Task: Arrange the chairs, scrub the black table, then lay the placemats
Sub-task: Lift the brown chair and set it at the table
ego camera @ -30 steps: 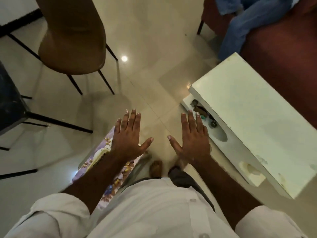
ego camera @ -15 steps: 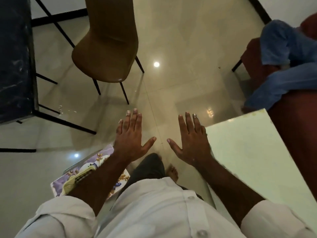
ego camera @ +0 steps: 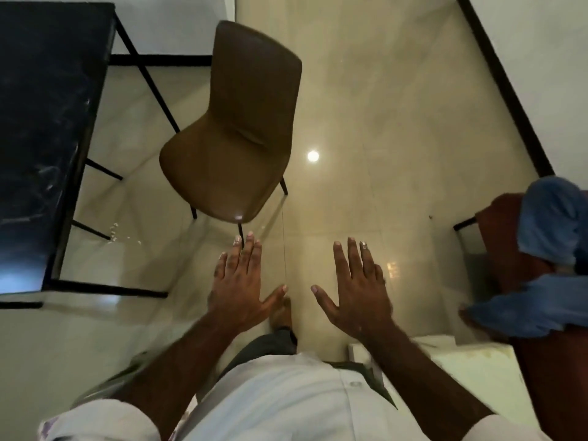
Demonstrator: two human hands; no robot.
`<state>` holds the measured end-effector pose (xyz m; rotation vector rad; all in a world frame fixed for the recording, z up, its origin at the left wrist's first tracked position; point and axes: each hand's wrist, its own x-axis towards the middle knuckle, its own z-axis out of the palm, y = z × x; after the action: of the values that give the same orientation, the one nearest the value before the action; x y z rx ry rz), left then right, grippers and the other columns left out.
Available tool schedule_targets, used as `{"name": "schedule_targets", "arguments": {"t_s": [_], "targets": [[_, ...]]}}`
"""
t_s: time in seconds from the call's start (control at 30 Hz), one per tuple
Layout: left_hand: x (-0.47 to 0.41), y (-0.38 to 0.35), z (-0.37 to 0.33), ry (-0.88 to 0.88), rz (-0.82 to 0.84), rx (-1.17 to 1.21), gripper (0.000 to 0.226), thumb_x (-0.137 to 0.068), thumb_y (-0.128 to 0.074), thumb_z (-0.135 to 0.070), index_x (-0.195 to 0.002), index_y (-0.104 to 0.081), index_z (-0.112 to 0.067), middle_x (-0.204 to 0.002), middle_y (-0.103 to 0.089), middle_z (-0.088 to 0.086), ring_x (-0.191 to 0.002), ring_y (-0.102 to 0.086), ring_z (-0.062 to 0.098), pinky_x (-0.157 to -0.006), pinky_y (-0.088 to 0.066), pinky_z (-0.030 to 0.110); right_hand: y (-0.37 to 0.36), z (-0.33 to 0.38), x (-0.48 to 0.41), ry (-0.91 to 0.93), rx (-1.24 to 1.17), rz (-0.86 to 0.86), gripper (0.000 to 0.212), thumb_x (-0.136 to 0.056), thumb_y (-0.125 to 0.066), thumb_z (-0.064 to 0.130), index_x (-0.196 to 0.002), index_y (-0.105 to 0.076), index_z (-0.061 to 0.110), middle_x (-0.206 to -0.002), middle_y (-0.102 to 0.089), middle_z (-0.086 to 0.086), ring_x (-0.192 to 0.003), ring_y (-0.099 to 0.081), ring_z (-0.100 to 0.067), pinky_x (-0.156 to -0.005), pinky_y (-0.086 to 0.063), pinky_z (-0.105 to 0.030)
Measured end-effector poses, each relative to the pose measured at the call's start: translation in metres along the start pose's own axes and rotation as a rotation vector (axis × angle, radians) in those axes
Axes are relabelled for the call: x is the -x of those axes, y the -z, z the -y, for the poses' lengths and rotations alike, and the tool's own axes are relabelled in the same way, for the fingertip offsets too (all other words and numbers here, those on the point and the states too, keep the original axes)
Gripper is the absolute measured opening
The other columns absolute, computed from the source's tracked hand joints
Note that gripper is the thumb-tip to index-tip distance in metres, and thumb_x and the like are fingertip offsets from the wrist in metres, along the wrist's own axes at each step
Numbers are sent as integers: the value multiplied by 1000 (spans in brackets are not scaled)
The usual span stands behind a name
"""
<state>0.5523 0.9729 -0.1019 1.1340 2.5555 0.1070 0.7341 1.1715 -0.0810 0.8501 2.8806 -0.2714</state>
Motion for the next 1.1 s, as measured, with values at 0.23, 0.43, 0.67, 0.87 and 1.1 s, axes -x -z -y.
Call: {"name": "schedule_targets", "arguments": {"t_s": [0.23,0.43,0.67,0.87,1.1], "targets": [[-129,50,8,50,-46,33,116,-95,-19,-95,-176,8,-17,-184,17,5,-170,15,29,-137,-6,56,41,-14,-140,2,9,-26,107,-99,-35,88,-178,-3,24,-186,4,-8,-172,-1,-35,-132,-21,-56],[-234,66,-2,128,-22,63,116,-95,-19,-96,-176,10,-18,-183,20,4,-170,17,29,-138,-4,56,59,-46,-258,82,0,-11,106,-98,-35,89,-178,-9,23,-186,-2,-10,-171,-7,-37,-130,-23,-59],[-350,85,-26,303,7,122,118,-92,-20,-99,-176,11,-21,-183,21,1,-169,18,25,-136,0,53,90,-93,-399,221,13,-3,106,-99,-36,88,-178,-10,24,-186,-2,-10,-171,-6,-38,-130,-23,-60],[-428,112,-30,439,-10,214,118,-93,-22,-97,-175,14,-20,-182,23,1,-169,21,24,-136,2,52,124,-107,-521,344,49,1,105,-100,-39,86,-178,-11,22,-186,-3,-11,-171,-7,-38,-130,-26,-60],[-511,122,3,623,-29,356,120,-92,-23,-97,-176,11,-18,-183,22,2,-169,19,24,-137,0,55,143,-55,-663,573,111,18,102,-102,-39,81,-177,-11,19,-185,-5,-15,-170,-8,-40,-128,-30,-63]]}}
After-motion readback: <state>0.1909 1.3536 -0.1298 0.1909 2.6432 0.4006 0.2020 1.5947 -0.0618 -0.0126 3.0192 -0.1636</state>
